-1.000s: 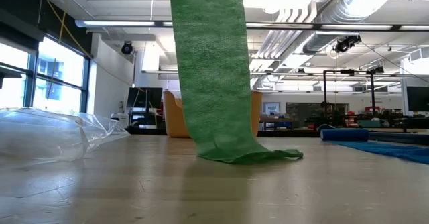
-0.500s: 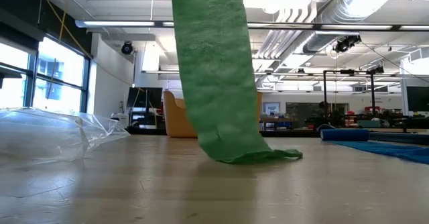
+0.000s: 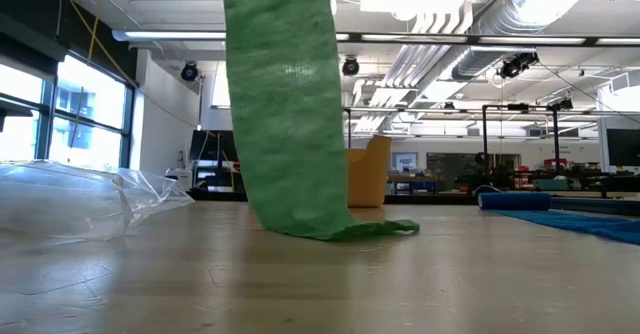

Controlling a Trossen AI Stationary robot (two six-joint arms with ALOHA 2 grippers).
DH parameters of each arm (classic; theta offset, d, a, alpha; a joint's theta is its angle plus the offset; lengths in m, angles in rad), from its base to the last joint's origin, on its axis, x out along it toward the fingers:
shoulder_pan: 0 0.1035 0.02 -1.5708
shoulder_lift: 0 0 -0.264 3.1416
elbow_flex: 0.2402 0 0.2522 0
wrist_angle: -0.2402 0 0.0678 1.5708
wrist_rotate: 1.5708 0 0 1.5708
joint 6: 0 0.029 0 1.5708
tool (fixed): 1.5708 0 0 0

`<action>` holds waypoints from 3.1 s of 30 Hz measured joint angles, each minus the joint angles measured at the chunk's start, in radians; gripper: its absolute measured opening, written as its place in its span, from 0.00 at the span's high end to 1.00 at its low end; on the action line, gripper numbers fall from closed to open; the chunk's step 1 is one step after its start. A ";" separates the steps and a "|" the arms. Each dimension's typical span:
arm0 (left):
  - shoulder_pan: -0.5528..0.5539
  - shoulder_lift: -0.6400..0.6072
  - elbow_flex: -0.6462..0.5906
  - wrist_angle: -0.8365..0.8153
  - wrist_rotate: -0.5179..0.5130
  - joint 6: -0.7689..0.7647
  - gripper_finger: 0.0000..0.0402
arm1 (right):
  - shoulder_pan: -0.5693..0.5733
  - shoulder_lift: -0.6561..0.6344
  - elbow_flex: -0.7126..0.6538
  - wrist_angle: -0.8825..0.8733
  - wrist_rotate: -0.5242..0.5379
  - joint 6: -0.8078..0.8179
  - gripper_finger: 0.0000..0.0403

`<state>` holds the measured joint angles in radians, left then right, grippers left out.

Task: Roll bandage
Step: Roll the green bandage

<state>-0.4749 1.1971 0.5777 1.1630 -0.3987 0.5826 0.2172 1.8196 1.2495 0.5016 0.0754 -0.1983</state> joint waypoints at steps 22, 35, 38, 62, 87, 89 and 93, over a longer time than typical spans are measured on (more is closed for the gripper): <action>-0.047 -0.098 0.001 -0.280 -0.298 0.307 1.00 | 0.037 -0.053 -0.002 -0.089 0.040 0.128 1.00; -0.028 -0.098 0.003 -0.445 -0.373 0.273 1.00 | 0.039 -0.114 -0.004 -0.091 -0.024 0.200 1.00; -0.027 -0.097 -0.008 -0.446 -0.374 0.264 1.00 | 0.037 -0.132 -0.004 -0.102 -0.067 0.198 0.98; -0.027 -0.094 -0.025 -0.565 -0.399 0.091 1.00 | -0.061 -0.179 -0.002 0.009 -0.242 0.192 0.95; 0.029 -0.095 -0.024 -0.328 -0.395 0.084 1.00 | 0.067 -0.286 -0.002 -0.203 -0.249 0.128 1.00; 0.041 -0.095 -0.025 -0.330 -0.402 0.110 1.00 | 0.081 -0.276 -0.002 -0.216 -0.252 0.127 1.00; 0.075 -0.098 -0.025 -0.327 -0.408 0.189 1.00 | 0.123 -0.273 -0.002 -0.258 -0.251 0.111 1.00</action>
<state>-0.3998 1.0996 0.5529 0.8360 -0.8062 0.7719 0.3404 1.5463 1.2480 0.2439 -0.1753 -0.0875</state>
